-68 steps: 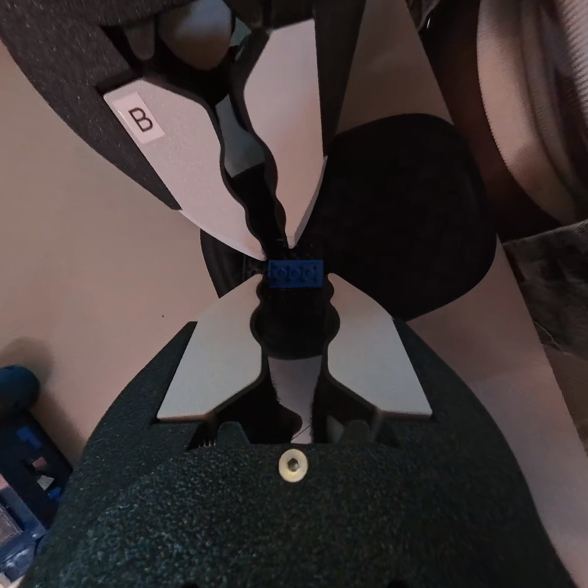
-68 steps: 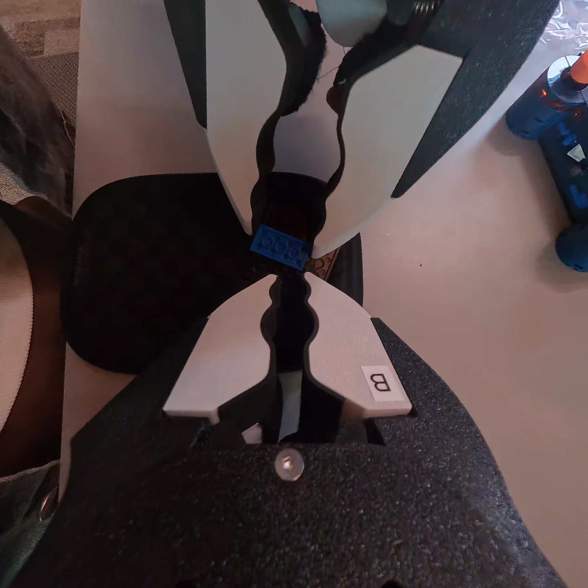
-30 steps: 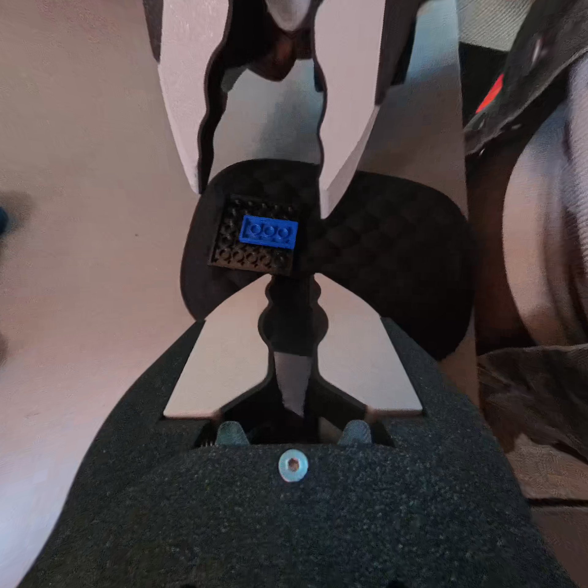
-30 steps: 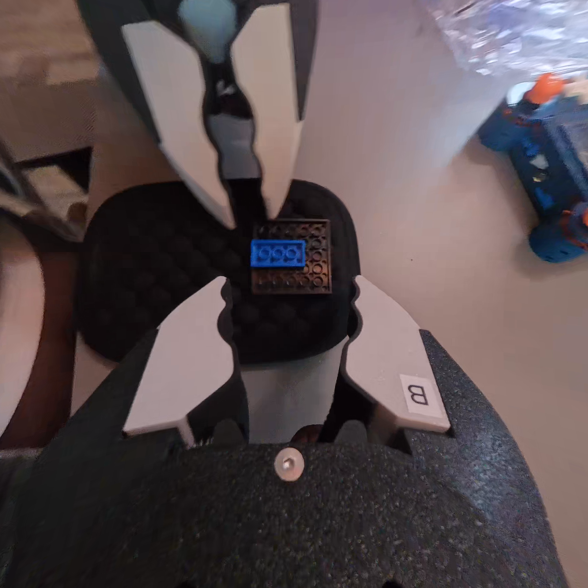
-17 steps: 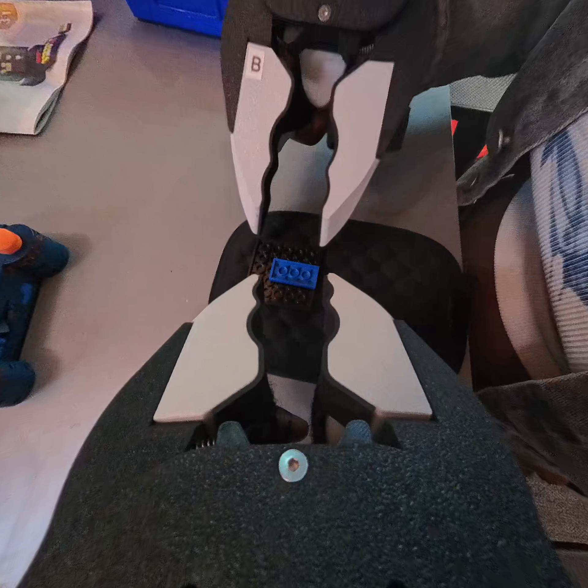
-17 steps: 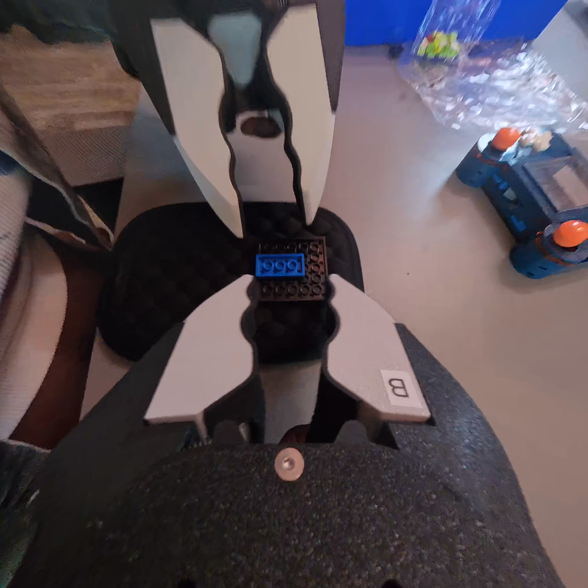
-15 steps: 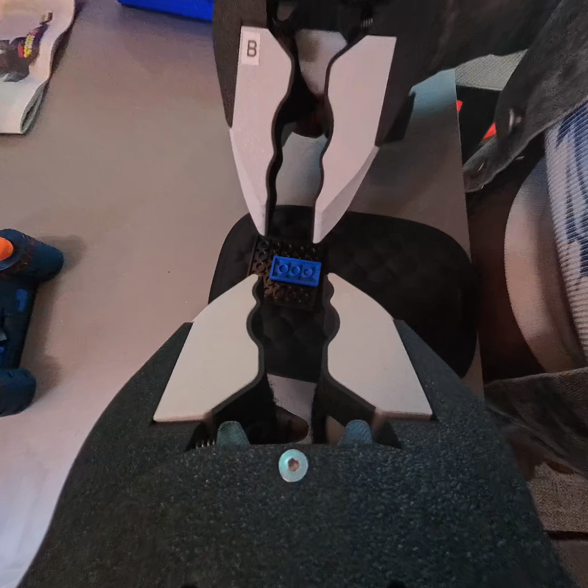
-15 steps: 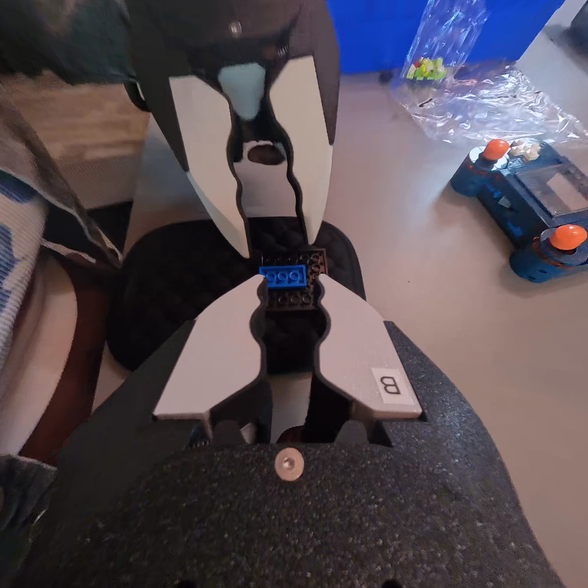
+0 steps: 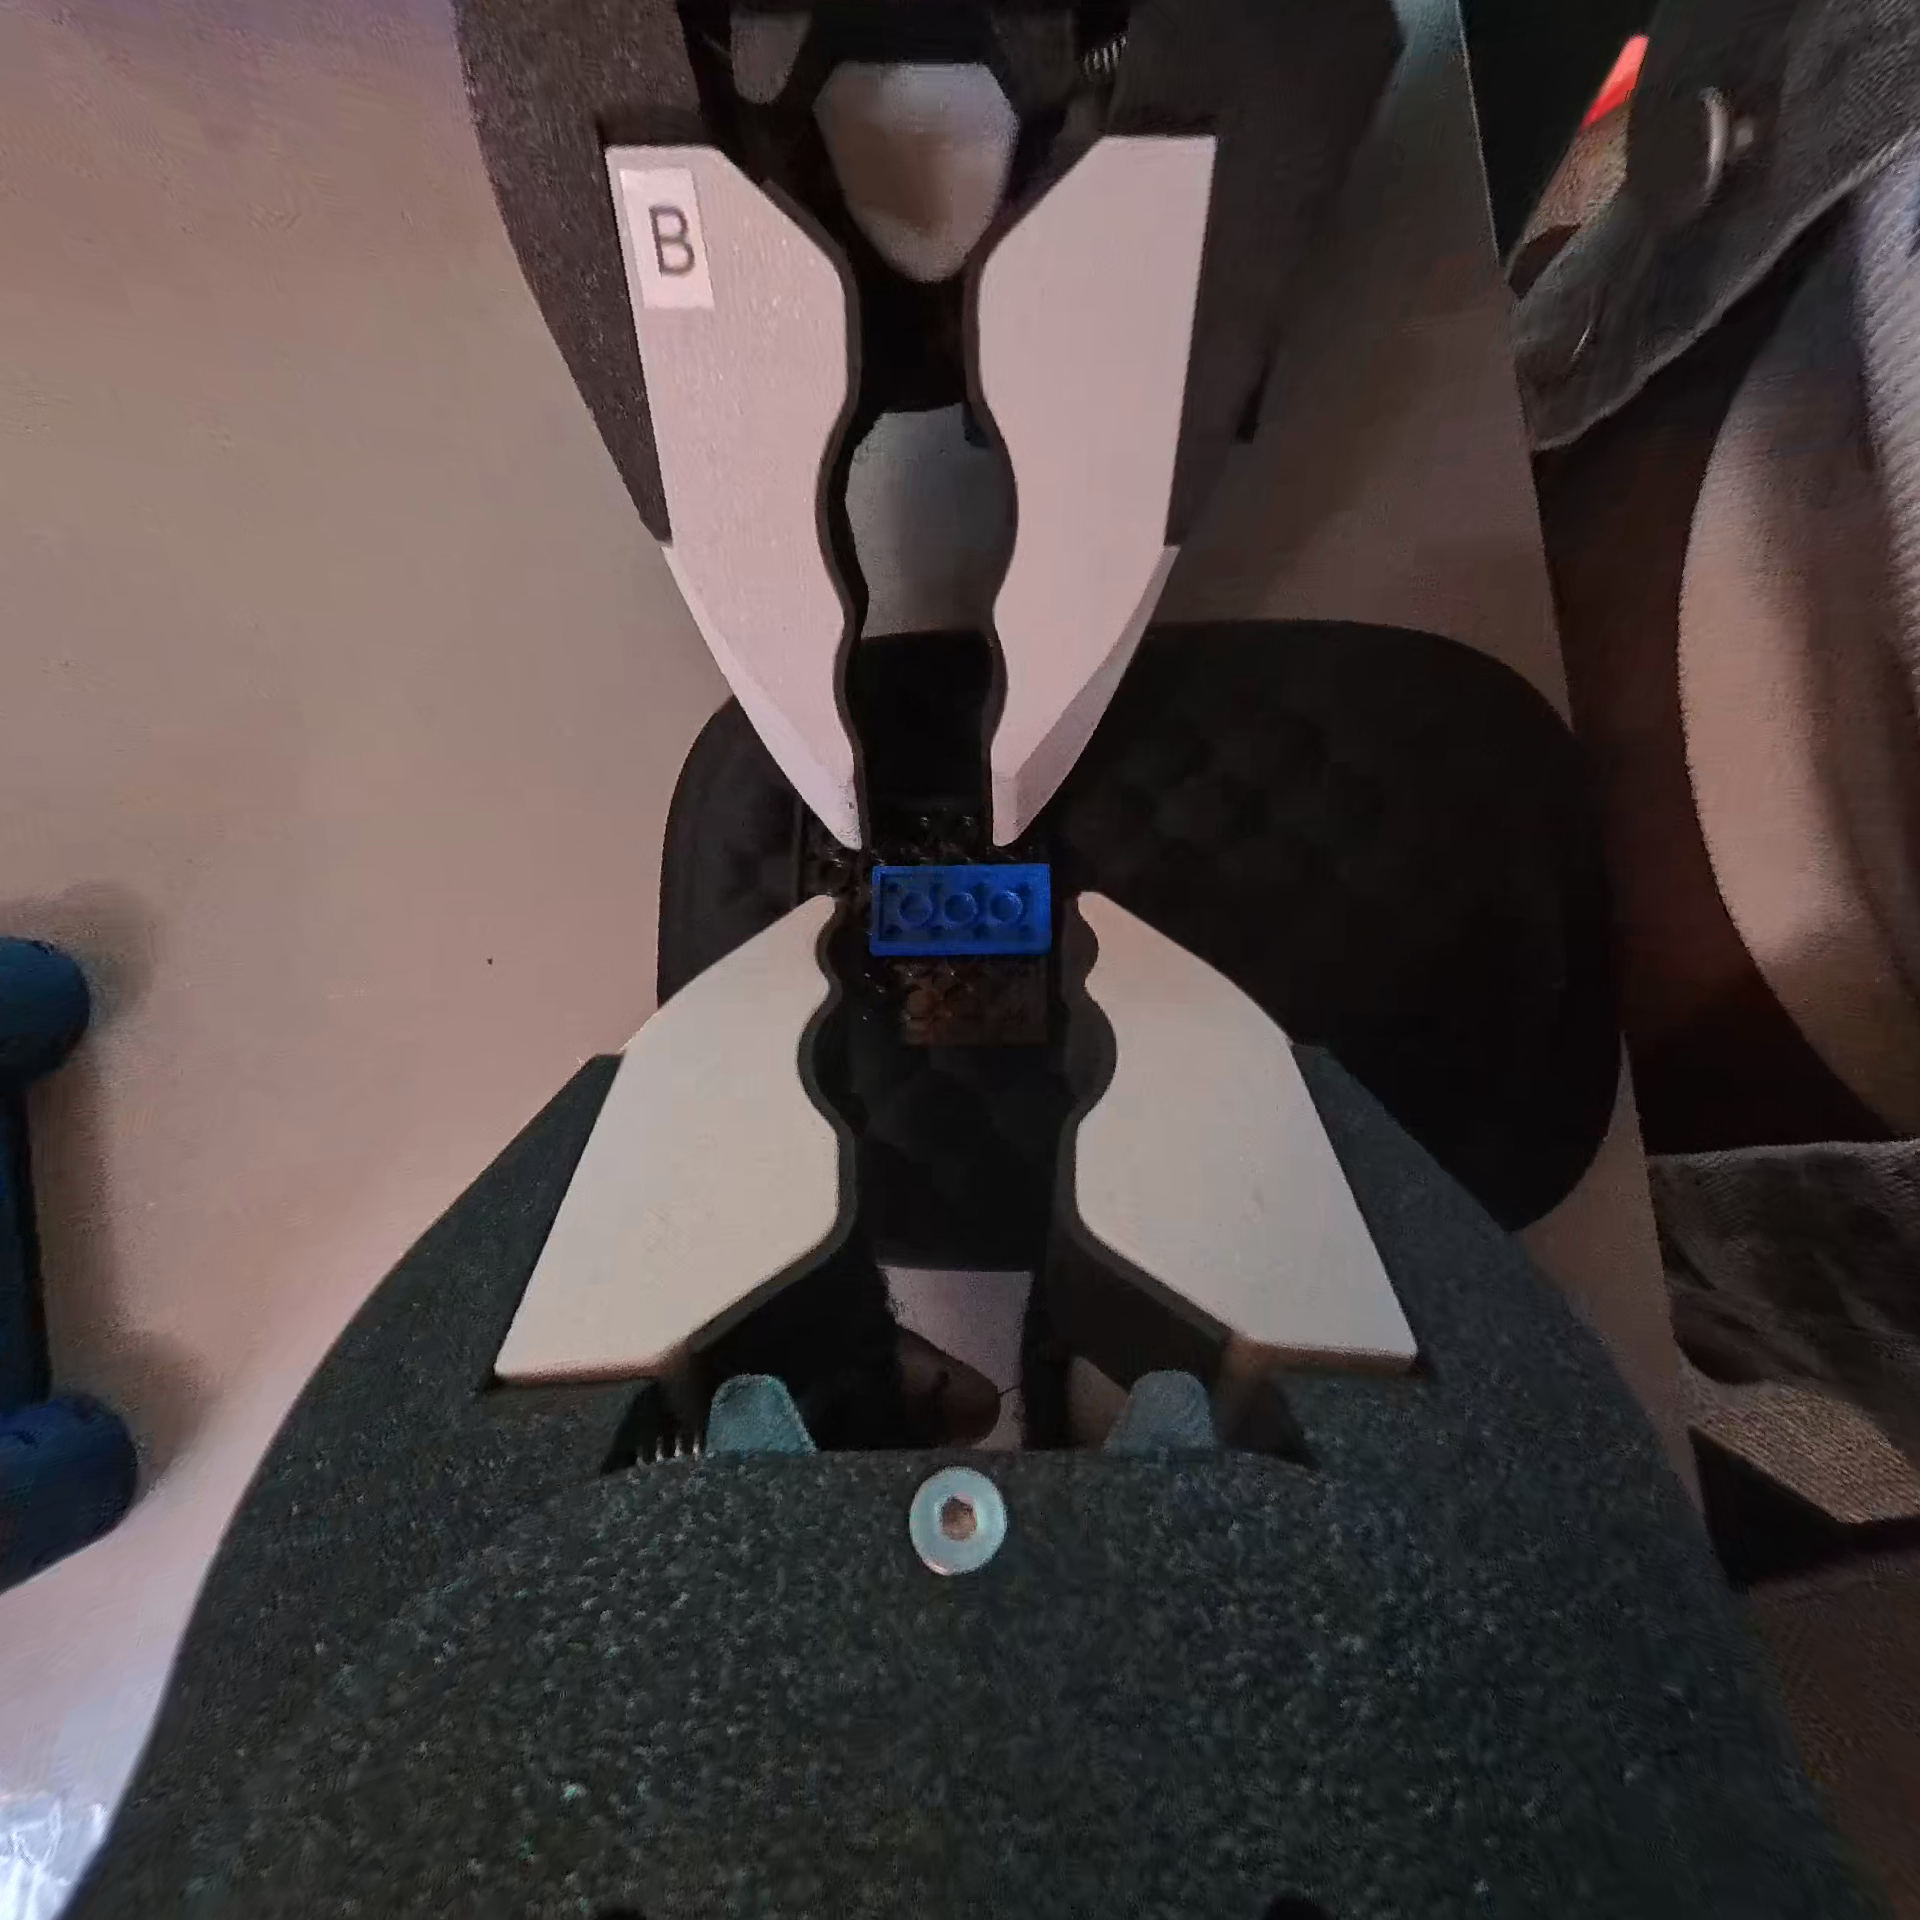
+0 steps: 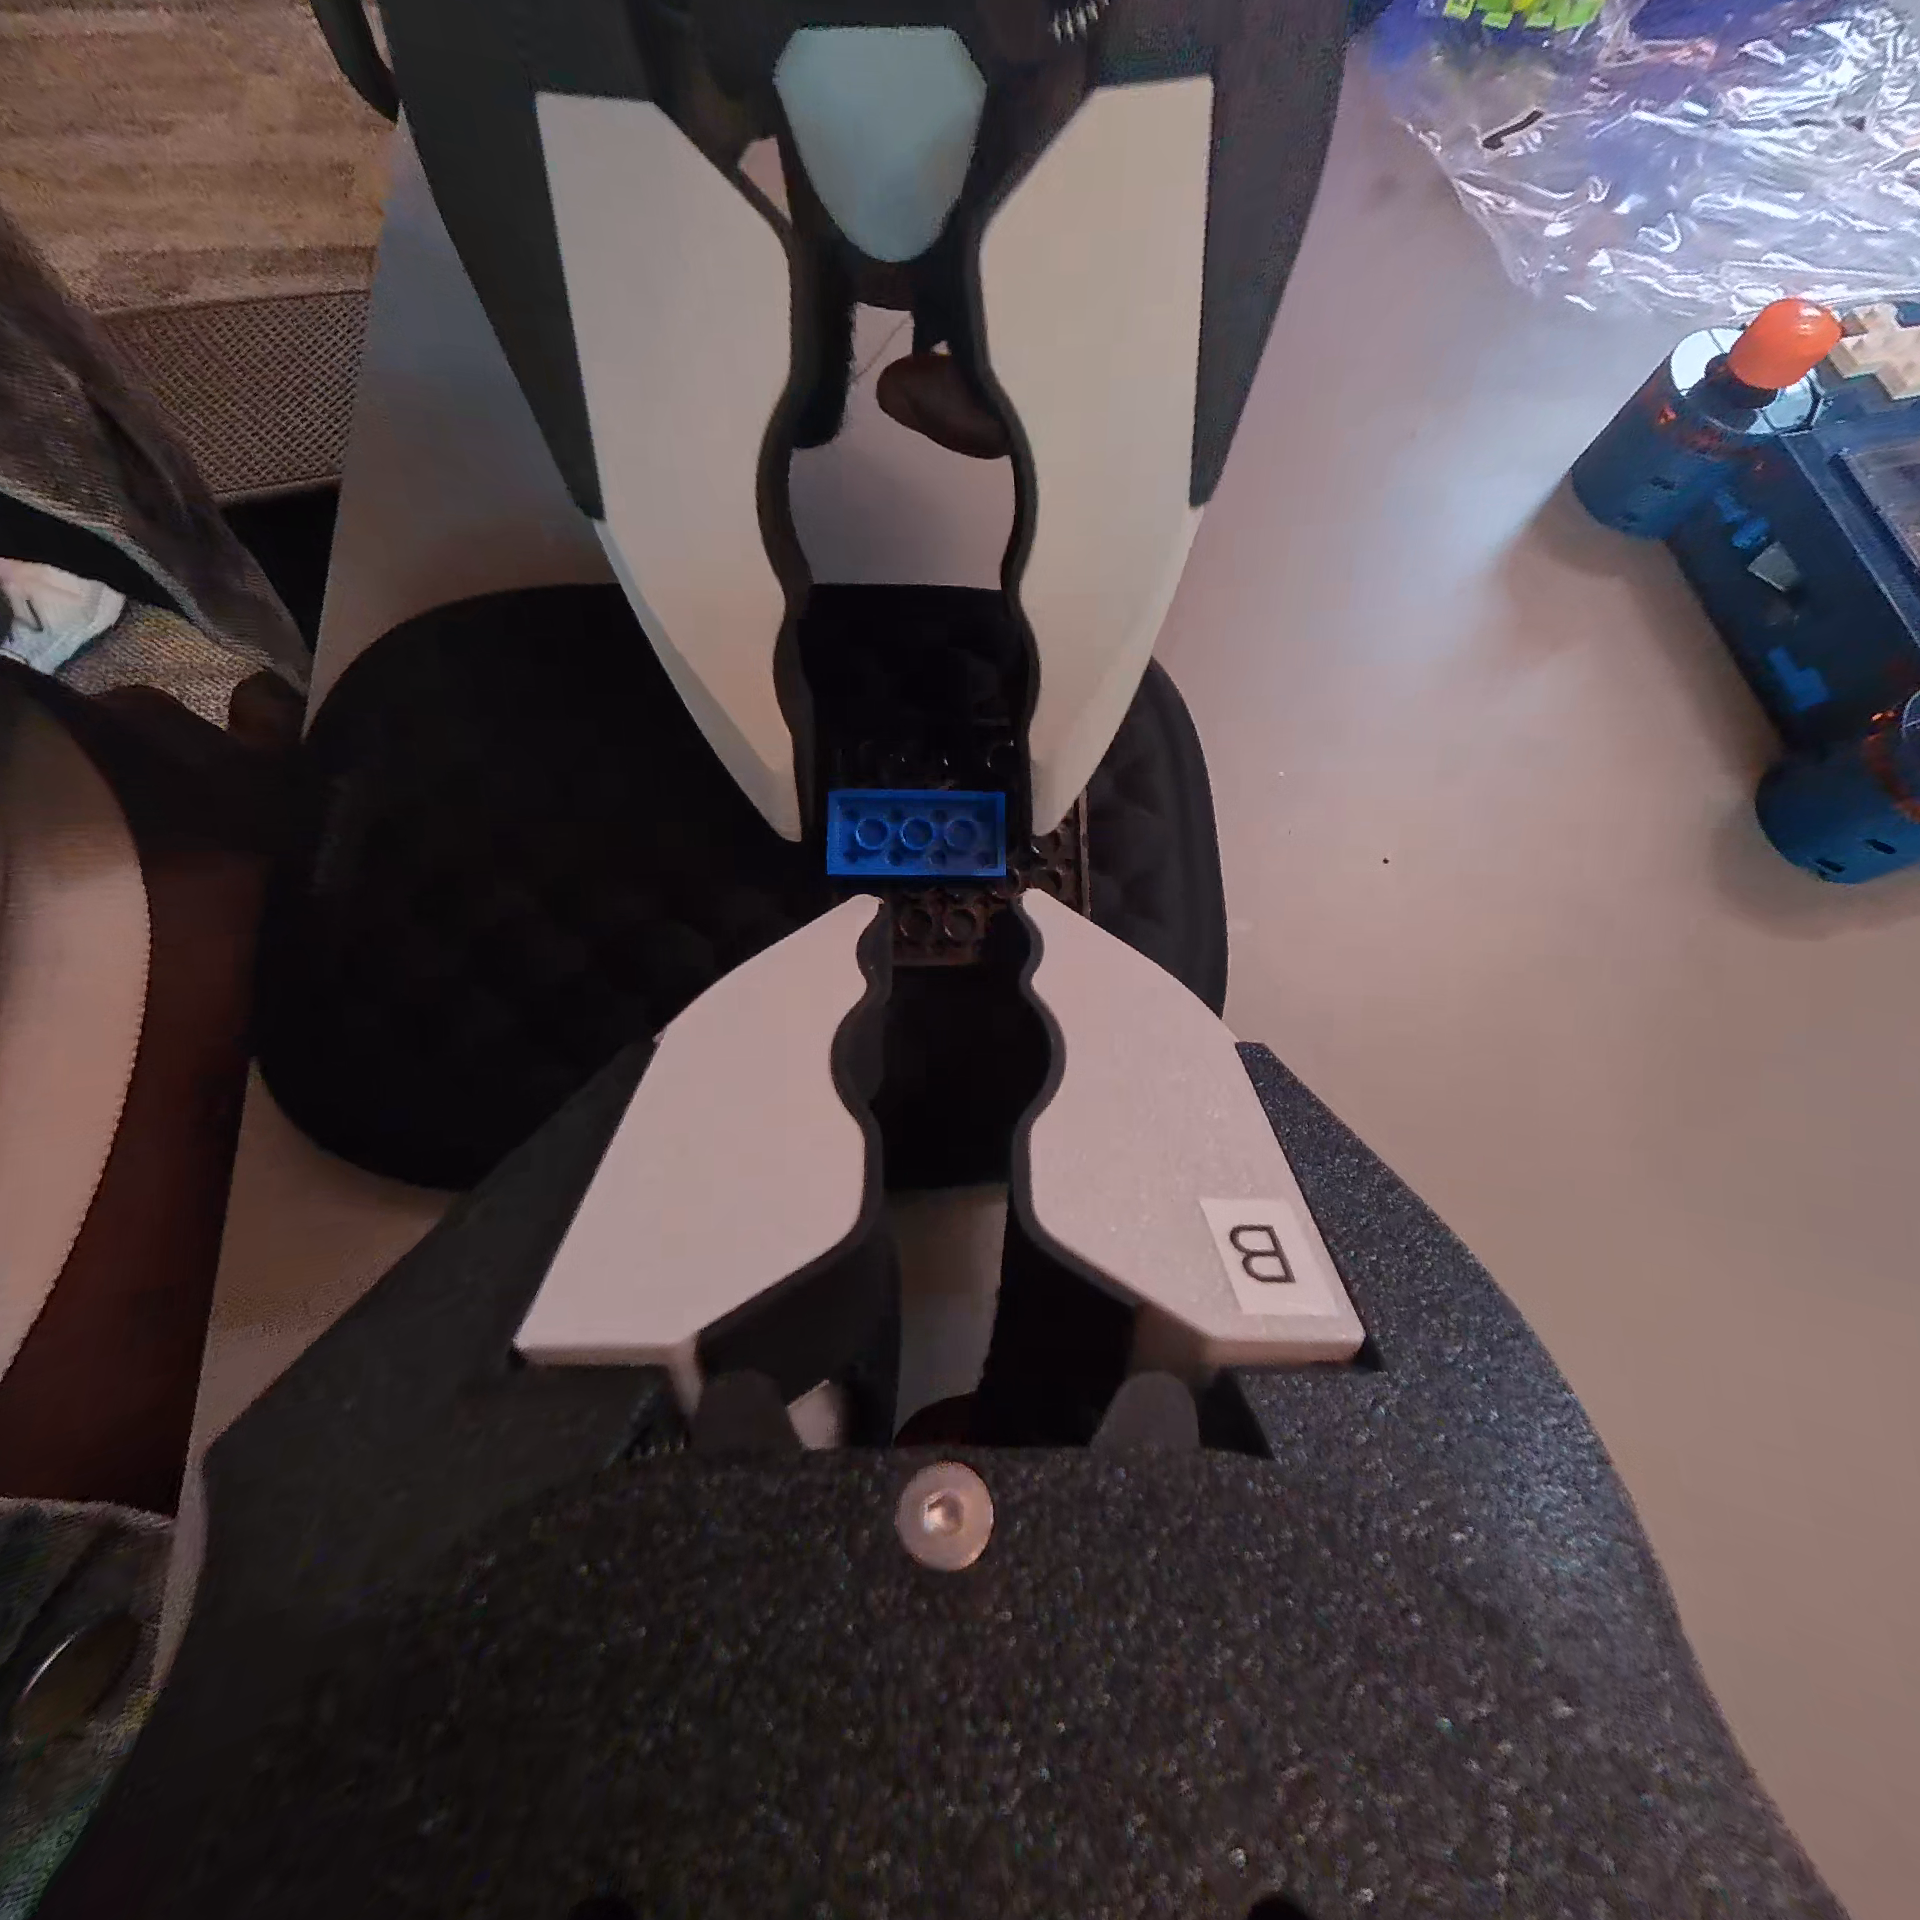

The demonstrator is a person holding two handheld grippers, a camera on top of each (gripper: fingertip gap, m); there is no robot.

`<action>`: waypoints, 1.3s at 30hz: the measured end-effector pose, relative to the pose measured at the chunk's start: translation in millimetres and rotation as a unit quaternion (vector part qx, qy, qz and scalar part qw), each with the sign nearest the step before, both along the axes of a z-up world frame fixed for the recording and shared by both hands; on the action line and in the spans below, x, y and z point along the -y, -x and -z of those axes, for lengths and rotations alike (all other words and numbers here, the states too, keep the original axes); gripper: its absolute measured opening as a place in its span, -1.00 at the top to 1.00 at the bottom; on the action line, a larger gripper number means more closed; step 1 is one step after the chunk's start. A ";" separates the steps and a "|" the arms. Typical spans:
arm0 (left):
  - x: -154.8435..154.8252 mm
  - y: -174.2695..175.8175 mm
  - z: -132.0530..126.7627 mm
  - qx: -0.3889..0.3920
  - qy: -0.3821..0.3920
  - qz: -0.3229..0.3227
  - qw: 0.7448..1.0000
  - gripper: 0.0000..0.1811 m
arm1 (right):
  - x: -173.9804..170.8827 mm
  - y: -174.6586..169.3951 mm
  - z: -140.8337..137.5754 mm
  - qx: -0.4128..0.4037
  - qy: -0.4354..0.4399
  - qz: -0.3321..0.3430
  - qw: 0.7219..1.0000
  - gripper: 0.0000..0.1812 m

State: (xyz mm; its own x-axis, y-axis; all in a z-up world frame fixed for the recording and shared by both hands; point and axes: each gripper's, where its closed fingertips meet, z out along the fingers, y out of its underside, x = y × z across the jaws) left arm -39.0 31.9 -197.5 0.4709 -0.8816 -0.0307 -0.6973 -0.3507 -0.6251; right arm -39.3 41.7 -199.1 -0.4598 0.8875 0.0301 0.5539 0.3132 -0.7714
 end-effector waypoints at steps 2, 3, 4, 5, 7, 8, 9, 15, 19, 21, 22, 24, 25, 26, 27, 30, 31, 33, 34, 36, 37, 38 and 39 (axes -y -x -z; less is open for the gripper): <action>-0.5 -0.8 2.4 -0.006 0.011 0.010 1.000 0.58 | 0.1 0.0 0.5 0.002 -0.004 -0.004 1.000 0.77; -1.0 -0.8 2.3 -0.008 0.014 0.013 1.000 0.59 | 0.1 -0.1 0.6 0.003 -0.006 -0.005 1.000 0.77; -1.3 -0.6 2.2 -0.009 0.018 0.016 1.000 0.60 | 0.1 0.0 0.5 0.005 -0.007 -0.005 1.000 0.77; -1.1 -0.5 2.3 -0.009 0.023 0.018 1.000 0.59 | 0.1 0.0 0.7 0.006 -0.007 -0.006 1.000 0.77; -1.9 0.2 2.5 -0.012 0.028 0.019 0.999 0.59 | 0.2 0.1 0.7 0.006 -0.006 -0.007 1.000 0.77; -1.8 0.2 2.7 -0.013 0.030 0.022 0.999 0.59 | 0.2 0.2 0.7 0.006 -0.003 -0.006 1.000 0.77; -1.8 0.4 2.6 -0.015 0.031 0.024 0.999 0.59 | 0.2 0.2 0.7 0.006 0.001 -0.005 1.000 0.77; -1.3 -0.4 2.1 -0.028 0.033 0.026 0.999 0.63 | 0.1 0.4 0.7 0.006 0.006 -0.003 1.000 0.77; -0.7 0.4 3.2 -0.044 0.034 0.024 0.998 0.62 | 0.2 0.5 1.0 0.009 0.004 -0.001 1.000 0.77; 1.3 0.5 4.1 -0.056 0.037 0.030 0.997 0.58 | 0.3 0.6 1.3 0.010 0.006 -0.001 1.000 0.77; 1.9 0.8 4.4 -0.061 0.042 0.029 0.997 0.57 | 0.4 0.6 1.5 0.011 0.007 -0.001 1.000 0.77; 1.9 1.6 5.5 -0.076 0.043 0.031 0.996 0.58 | 0.4 0.7 1.8 0.010 0.005 -0.002 1.000 0.77; 1.1 3.4 6.4 -0.087 0.040 0.030 0.995 0.62 | 0.5 0.7 2.0 0.010 0.003 -0.001 1.000 0.77; 0.7 4.1 6.8 -0.094 0.041 0.030 0.994 0.63 | 0.6 0.7 2.1 0.009 0.002 -0.001 1.000 0.77; 0.6 4.2 7.0 -0.096 0.041 0.031 0.994 0.63 | 0.6 0.6 2.2 0.009 0.001 -0.001 1.000 0.77; 0.2 4.1 7.1 -0.095 0.042 0.031 0.994 0.63 | 0.6 0.5 2.5 0.010 0.000 0.000 1.000 0.77; -0.1 3.9 7.0 -0.095 0.041 0.032 0.994 0.63 | 0.7 0.5 2.6 0.011 -0.003 -0.001 1.000 0.77; -0.1 4.4 6.9 -0.095 0.037 0.033 0.994 0.63 | 0.8 0.4 2.7 0.012 -0.011 -0.002 1.000 0.77; 0.3 4.3 7.1 -0.099 0.032 0.037 0.994 0.63 | 0.8 0.4 2.9 0.012 -0.014 -0.002 1.000 0.77; 1.7 3.7 7.4 -0.110 0.023 0.047 0.993 0.63 | 0.9 0.4 3.0 0.014 -0.015 0.001 1.000 0.77; 1.7 4.2 7.8 -0.115 0.020 0.048 0.992 0.63 | 0.9 0.3 3.1 0.017 -0.013 0.003 1.000 0.77; 1.2 5.3 8.0 -0.119 0.017 0.048 0.992 0.64 | 1.1 0.4 3.2 0.019 -0.014 0.003 1.000 0.77; 0.1 5.5 7.9 -0.120 0.016 0.047 0.992 0.64 | 1.6 0.1 3.5 0.020 -0.015 0.002 1.000 0.78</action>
State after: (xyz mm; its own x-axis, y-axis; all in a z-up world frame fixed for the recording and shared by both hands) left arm -44.5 31.8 -205.4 0.3684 -0.9238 -0.1038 -0.8552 -0.2930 -0.4275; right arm -39.3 40.1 -202.6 -0.4582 0.8880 0.0387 0.5855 0.3342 -0.7386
